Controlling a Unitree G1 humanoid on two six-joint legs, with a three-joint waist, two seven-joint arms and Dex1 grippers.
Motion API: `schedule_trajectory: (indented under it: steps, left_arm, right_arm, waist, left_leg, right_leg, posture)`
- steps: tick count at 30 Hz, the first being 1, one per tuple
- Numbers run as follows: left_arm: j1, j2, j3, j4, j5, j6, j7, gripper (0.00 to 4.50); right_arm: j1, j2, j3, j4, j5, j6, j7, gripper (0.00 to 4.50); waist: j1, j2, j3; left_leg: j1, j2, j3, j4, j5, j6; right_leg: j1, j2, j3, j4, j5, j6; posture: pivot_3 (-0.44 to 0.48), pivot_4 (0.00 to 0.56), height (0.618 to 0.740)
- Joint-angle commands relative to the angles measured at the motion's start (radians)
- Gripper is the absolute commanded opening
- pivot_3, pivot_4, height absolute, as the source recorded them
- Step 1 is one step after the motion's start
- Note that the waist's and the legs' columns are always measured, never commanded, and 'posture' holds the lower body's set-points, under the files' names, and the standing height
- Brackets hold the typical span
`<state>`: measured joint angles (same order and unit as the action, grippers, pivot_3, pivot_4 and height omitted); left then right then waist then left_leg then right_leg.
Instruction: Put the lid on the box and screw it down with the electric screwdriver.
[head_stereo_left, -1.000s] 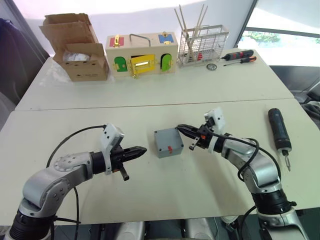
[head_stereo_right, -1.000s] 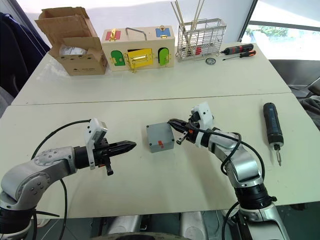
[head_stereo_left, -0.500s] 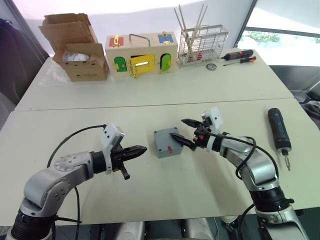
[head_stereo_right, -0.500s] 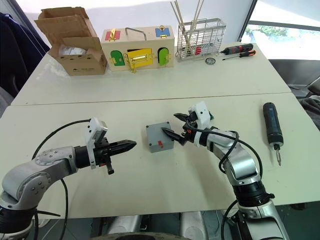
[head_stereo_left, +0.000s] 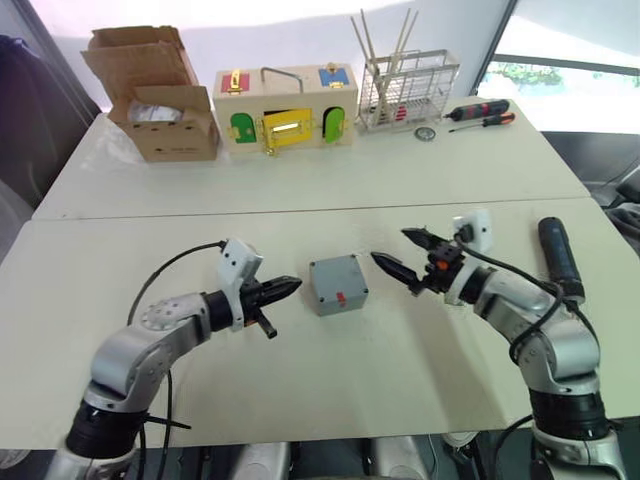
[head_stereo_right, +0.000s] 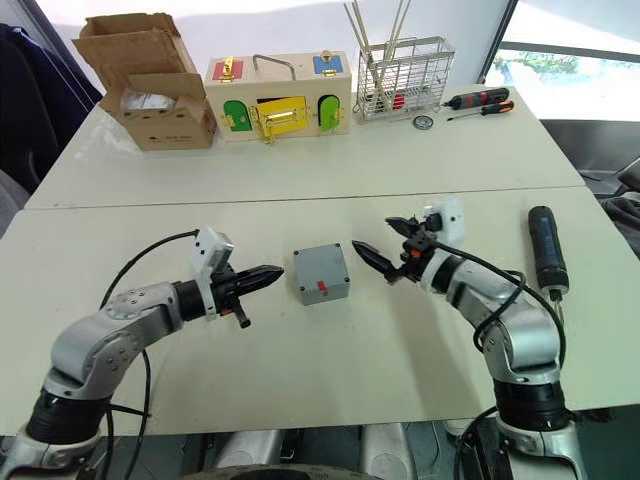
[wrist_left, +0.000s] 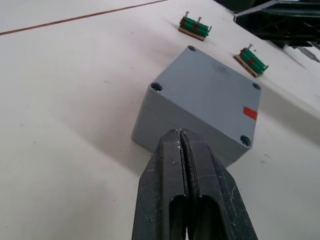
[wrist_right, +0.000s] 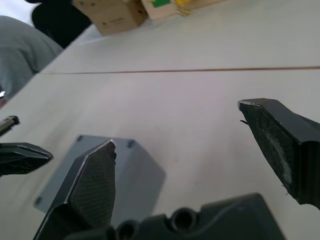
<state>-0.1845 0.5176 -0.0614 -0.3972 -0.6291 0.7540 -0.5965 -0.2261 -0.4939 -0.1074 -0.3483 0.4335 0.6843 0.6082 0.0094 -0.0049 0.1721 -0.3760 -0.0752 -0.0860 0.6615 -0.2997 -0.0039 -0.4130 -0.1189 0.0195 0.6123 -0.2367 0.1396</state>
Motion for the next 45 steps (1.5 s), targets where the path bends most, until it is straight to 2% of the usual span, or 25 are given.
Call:
schedule_trajectory:
  steps: [1,6,12,21,24,26,29,33,38,41,43,45]
  left_arm:
    - [-0.025,-0.014,-0.017,0.005,0.028,-0.034,-0.019,0.0]
    - [-0.042,-0.017,-0.045,0.043,0.073,-0.058,-0.04,0.0]
    - [-0.066,-0.041,-0.059,0.076,0.106,-0.076,-0.049,0.0]
    - [-0.072,-0.069,-0.052,0.096,0.13,-0.091,-0.054,0.0]
    - [-0.061,-0.057,-0.021,0.084,0.124,-0.086,-0.051,0.0]
    - [-0.063,-0.026,0.031,0.055,0.092,-0.067,-0.066,0.0]
    - [-0.095,0.053,0.104,-0.062,-0.046,0.021,-0.14,0.0]
    - [-0.126,0.105,0.073,-0.173,-0.113,0.064,-0.181,0.0]
    - [-0.154,0.096,0.015,-0.254,-0.145,0.078,-0.175,0.0]
    - [-0.158,0.07,-0.018,-0.297,-0.149,0.084,-0.144,0.0]
    - [-0.146,0.058,-0.033,-0.326,-0.151,0.095,-0.113,0.0]
    - [-0.12,0.057,-0.04,-0.354,-0.158,0.106,-0.085,0.0]
  right_arm:
    - [0.018,-0.03,0.025,-0.019,-0.049,-0.037,-0.013,4.47]
    - [0.057,-0.047,0.124,-0.04,-0.12,-0.082,-0.003,4.47]
    - [0.062,-0.029,0.161,-0.054,-0.116,-0.079,-0.008,4.47]
    - [0.087,-0.067,0.129,-0.077,-0.11,-0.065,0.0,4.47]
    - [0.09,-0.105,0.064,-0.099,-0.092,-0.036,-0.006,4.47]
    - [0.05,-0.159,-0.057,-0.132,-0.011,0.067,-0.001,4.47]
    - [-0.099,-0.316,-0.259,-0.097,0.133,0.295,0.027,4.47]
    - [-0.218,-0.56,-0.301,0.105,0.126,0.355,0.124,4.47]
    - [-0.281,-0.786,-0.165,0.371,0.064,0.344,0.276,4.47]
    - [-0.404,-0.897,0.096,0.671,-0.066,0.376,0.436,4.47]
    - [-0.533,-0.899,0.26,0.839,-0.154,0.39,0.561,4.47]
    - [-0.686,-0.85,0.387,1.001,-0.242,0.398,0.669,4.47]
  waist:
    - [-0.002,0.0,0.0]
    - [-0.002,0.0,0.0]
    - [0.002,0.0,0.001]
    - [0.002,0.0,0.001]
    - [0.003,0.0,0.001]
    - [0.003,0.0,0.002]
    - [-0.001,0.003,0.01]
    - [0.007,0.004,0.009]
    - [0.0,0.004,0.01]
    - [-0.005,0.006,0.011]
    - [-0.007,0.005,0.011]
    - [-0.024,0.007,0.011]
  left_leg:
    - [0.0,0.0,0.0,0.0,0.0,0.0]
    - [0.0,0.0,0.0,0.0,0.0,0.0]
    - [0.0,0.0,0.0,0.0,0.0,0.0]
    - [0.0,0.0,0.0,0.0,0.0,0.0]
    - [0.0,0.0,0.0,0.0,0.0,0.0]
    - [0.0,0.0,0.0,0.0,0.0,0.0]
    - [-0.001,0.0,0.001,0.001,0.0,0.0]
    - [-0.012,0.0,-0.001,0.002,0.001,0.0]
    - [-0.016,0.0,0.004,0.002,0.003,-0.004]
    - [-0.016,0.0,0.007,0.004,0.001,0.0]
    - [-0.015,0.0,0.006,0.004,0.0,0.001]
    - [-0.015,0.001,0.006,0.004,0.0,0.001]
  right_leg:
    - [0.0,0.0,0.0,0.0,0.0,0.0]
    - [0.0,0.0,0.0,0.0,0.0,0.0]
    - [0.0,0.0,0.0,0.0,0.0,0.0]
    - [0.0,0.0,0.0,0.0,0.0,0.0]
    - [0.0,0.0,0.0,0.0,0.0,0.0]
    - [0.0,0.0,0.0,0.0,0.0,0.0]
    - [-0.001,0.0,0.0,0.0,0.0,0.0]
    - [-0.011,0.0,-0.002,0.001,0.001,-0.001]
    - [-0.014,-0.001,0.0,-0.002,0.001,-0.001]
    - [-0.014,-0.002,0.002,-0.002,0.001,-0.001]
    - [-0.014,-0.001,0.002,-0.002,0.001,-0.002]
    - [-0.014,-0.001,0.002,-0.001,0.001,-0.002]
  posture:
    - [0.0,0.15,0.739]
    - [0.0,0.15,0.739]
    - [0.0,0.15,0.739]
    - [0.0,0.15,0.739]
    - [0.0,0.15,0.739]
    - [0.0,0.15,0.739]
    - [0.0,0.15,0.739]
    - [0.0,0.15,0.739]
    - [0.0,0.15,0.739]
    - [0.0,0.15,0.739]
    - [0.0,0.15,0.739]
    - [0.0,0.15,0.739]
